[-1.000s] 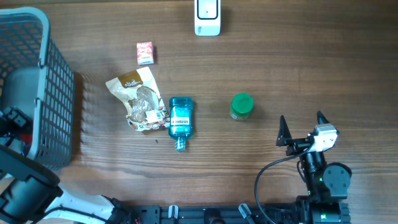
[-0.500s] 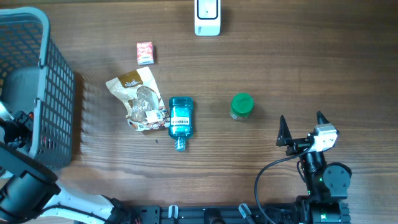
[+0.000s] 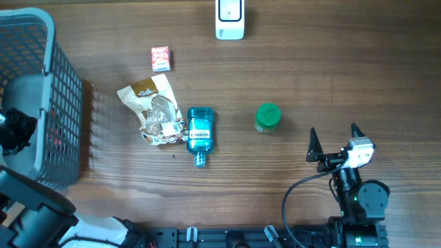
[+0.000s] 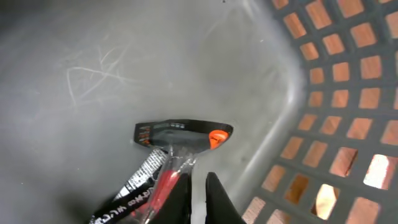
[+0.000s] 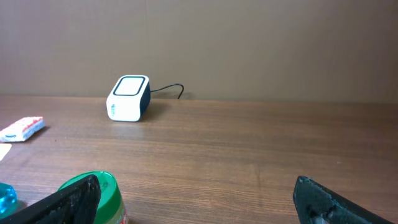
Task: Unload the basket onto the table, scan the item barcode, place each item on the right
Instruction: 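Reach the left gripper into the basket and grasp the black-red packet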
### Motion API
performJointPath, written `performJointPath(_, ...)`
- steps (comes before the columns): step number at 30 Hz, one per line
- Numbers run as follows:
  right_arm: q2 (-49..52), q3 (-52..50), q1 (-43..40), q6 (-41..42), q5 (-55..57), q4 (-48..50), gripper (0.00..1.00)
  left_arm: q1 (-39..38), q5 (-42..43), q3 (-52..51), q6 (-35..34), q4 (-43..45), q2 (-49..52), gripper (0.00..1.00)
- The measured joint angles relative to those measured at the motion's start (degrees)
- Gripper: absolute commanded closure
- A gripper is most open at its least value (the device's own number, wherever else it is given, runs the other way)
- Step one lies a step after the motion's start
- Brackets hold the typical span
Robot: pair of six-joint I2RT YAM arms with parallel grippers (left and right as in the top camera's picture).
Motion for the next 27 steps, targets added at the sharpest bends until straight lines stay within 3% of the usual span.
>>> performJointPath(1,0.0,0.0,0.0,0.0,0.0,0.0,0.0,0.0,0.28,0.0,-0.24,-0.02,-0.13,0.46)
performJointPath(2,0.0,0.0,0.0,0.0,0.0,0.0,0.0,0.0,0.37,0.0,-0.57,-0.02,-0.13,0.29)
performJointPath(3,0.0,0.0,0.0,0.0,0.0,0.0,0.0,0.0,0.28,0.0,-0.66,0.02,-0.13,0.19)
performJointPath(6,0.0,0.0,0.0,0.0,0.0,0.0,0.0,0.0,-1.79,-0.11,0.09,0.13,-0.13,0.14)
performJointPath(9,0.0,0.0,0.0,0.0,0.0,0.0,0.0,0.0,-2.84,-3.85,2.05,3.41,-0.24,0.0)
performJointPath(13,0.0,0.0,0.0,0.0,0.0,0.0,0.0,-0.83,-2.4,-10.49,3.19,9.97,-0.31,0.0)
performJointPath(15,0.0,0.0,0.0,0.0,0.0,0.0,0.0,-2.29,-2.08,-11.47,3.61,10.54,-0.31,0.2)
performJointPath(17,0.0,0.0,0.0,0.0,0.0,0.0,0.0,-3.1,-2.16,-11.5,5.07,10.73,-0.31,0.3)
performJointPath(18,0.0,0.0,0.0,0.0,0.0,0.0,0.0,-3.1,-2.32,-11.54,6.01,10.73,-0.31,0.43)
performJointPath(25,0.0,0.0,0.0,0.0,0.0,0.0,0.0,-3.1,-3.96,-11.54,8.28,11.47,-0.28,0.69)
performJointPath(27,0.0,0.0,0.0,0.0,0.0,0.0,0.0,-3.1,-4.11,-11.54,8.57,12.24,-0.28,0.69)
